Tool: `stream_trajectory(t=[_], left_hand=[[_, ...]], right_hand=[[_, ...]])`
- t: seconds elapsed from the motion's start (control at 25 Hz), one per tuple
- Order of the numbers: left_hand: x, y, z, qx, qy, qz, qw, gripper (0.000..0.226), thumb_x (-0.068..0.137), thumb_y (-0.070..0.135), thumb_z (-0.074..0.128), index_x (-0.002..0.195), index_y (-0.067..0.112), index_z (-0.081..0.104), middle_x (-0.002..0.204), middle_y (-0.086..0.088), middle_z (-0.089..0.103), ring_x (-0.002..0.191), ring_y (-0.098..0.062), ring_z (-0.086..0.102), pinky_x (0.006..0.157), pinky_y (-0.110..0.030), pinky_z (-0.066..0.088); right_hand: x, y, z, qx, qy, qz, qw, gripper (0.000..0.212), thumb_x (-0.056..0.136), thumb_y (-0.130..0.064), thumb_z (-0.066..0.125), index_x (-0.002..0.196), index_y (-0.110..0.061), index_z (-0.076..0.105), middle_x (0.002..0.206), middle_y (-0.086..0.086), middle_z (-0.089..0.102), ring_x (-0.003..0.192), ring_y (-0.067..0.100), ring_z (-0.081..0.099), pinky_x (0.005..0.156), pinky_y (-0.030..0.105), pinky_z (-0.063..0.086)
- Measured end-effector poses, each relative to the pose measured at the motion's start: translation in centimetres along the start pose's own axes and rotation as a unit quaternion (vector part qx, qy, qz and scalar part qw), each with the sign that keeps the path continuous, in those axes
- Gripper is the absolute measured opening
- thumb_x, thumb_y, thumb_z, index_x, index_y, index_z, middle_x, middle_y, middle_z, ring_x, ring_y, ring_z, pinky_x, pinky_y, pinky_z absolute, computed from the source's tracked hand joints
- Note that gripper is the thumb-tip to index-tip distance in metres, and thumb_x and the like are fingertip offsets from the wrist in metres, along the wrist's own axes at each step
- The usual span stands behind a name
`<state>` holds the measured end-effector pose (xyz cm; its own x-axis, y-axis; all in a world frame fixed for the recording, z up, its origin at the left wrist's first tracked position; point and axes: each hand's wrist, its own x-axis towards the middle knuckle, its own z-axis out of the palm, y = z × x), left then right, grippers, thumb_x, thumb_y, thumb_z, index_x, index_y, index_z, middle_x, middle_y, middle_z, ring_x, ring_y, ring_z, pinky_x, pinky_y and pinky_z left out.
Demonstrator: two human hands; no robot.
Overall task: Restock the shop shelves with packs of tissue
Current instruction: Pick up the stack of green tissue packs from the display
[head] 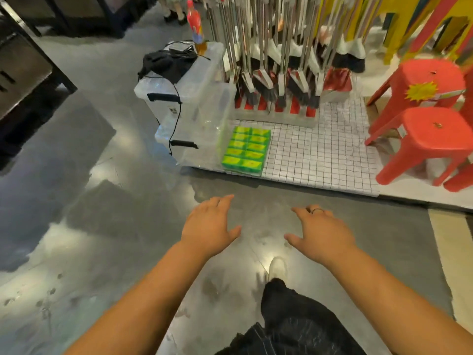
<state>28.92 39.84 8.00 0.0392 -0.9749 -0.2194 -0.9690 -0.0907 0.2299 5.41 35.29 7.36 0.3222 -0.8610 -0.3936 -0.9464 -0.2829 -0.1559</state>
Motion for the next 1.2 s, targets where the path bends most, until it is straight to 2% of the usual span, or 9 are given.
stream_trajectory(t=[0.32,0.44,0.6,0.68,0.92,1.04,1.2], left_hand=[[22.6,-5.2,-3.5,-0.079,-0.021,-0.072,0.994,0.076,0.087,0.055,0.054,0.150,0.023,0.026,0.147,-0.004,0.041,0.134,-0.023,0.038,0.109,-0.033,0.029],[31.8,-8.6,-2.8,-0.104,-0.057,-0.091,0.989,0.071,0.090,0.052,0.054,0.149,0.026,0.025,0.151,0.000,0.034,0.137,-0.020,0.033,0.111,-0.034,0.028],[43.2,-12.0,-1.7,-0.129,-0.066,-0.076,0.987,0.071,0.089,0.050,0.055,0.149,0.026,0.025,0.151,0.000,0.033,0.138,-0.021,0.031,0.110,-0.035,0.027],[48.1,-13.5,-0.6,-0.146,-0.077,-0.101,0.981,0.072,0.089,0.049,0.057,0.149,0.026,0.024,0.150,0.000,0.034,0.136,-0.022,0.032,0.108,-0.035,0.030],[59.6,-15.7,9.6,-0.161,-0.143,-0.180,0.960,0.077,0.090,0.050,0.054,0.150,0.022,0.016,0.144,-0.005,0.036,0.132,-0.025,0.034,0.103,-0.038,0.036],[64.1,-16.3,17.9,-0.181,-0.143,-0.230,0.945,0.077,0.089,0.050,0.055,0.150,0.021,0.019,0.144,-0.004,0.037,0.131,-0.024,0.036,0.104,-0.038,0.036],[68.1,-16.9,29.0,-0.151,-0.157,-0.279,0.935,0.079,0.089,0.056,0.050,0.151,0.020,0.017,0.153,-0.005,0.026,0.140,-0.023,0.024,0.111,-0.036,0.028]], right_hand=[[27.5,-0.4,-9.7,-0.041,-0.045,-0.044,0.997,0.071,0.087,-0.059,0.052,0.147,-0.028,0.029,0.146,0.009,0.035,0.126,0.030,0.044,0.092,0.042,0.046],[38.2,-1.4,-10.4,-0.042,-0.069,-0.035,0.996,0.071,0.087,-0.058,0.053,0.147,-0.028,0.030,0.146,0.010,0.036,0.126,0.031,0.044,0.093,0.043,0.046],[50.2,-1.8,-10.3,-0.046,-0.093,-0.009,0.995,0.073,0.087,-0.059,0.054,0.147,-0.026,0.030,0.145,0.012,0.036,0.126,0.033,0.042,0.094,0.046,0.045],[56.2,-1.9,-10.2,-0.039,-0.106,-0.001,0.994,0.073,0.085,-0.057,0.058,0.146,-0.024,0.033,0.142,0.015,0.039,0.123,0.036,0.044,0.094,0.047,0.046],[74.3,0.1,-5.7,-0.040,-0.139,-0.023,0.989,0.077,0.082,-0.055,0.064,0.145,-0.022,0.036,0.138,0.017,0.040,0.121,0.039,0.045,0.096,0.049,0.045],[83.0,2.4,1.2,-0.055,-0.165,-0.037,0.984,0.078,0.080,-0.055,0.066,0.144,-0.021,0.037,0.136,0.018,0.041,0.119,0.041,0.046,0.095,0.050,0.046],[92.2,4.7,10.1,-0.073,-0.159,-0.075,0.982,0.080,0.080,-0.056,0.067,0.144,-0.018,0.036,0.135,0.019,0.039,0.119,0.041,0.045,0.093,0.050,0.045]])
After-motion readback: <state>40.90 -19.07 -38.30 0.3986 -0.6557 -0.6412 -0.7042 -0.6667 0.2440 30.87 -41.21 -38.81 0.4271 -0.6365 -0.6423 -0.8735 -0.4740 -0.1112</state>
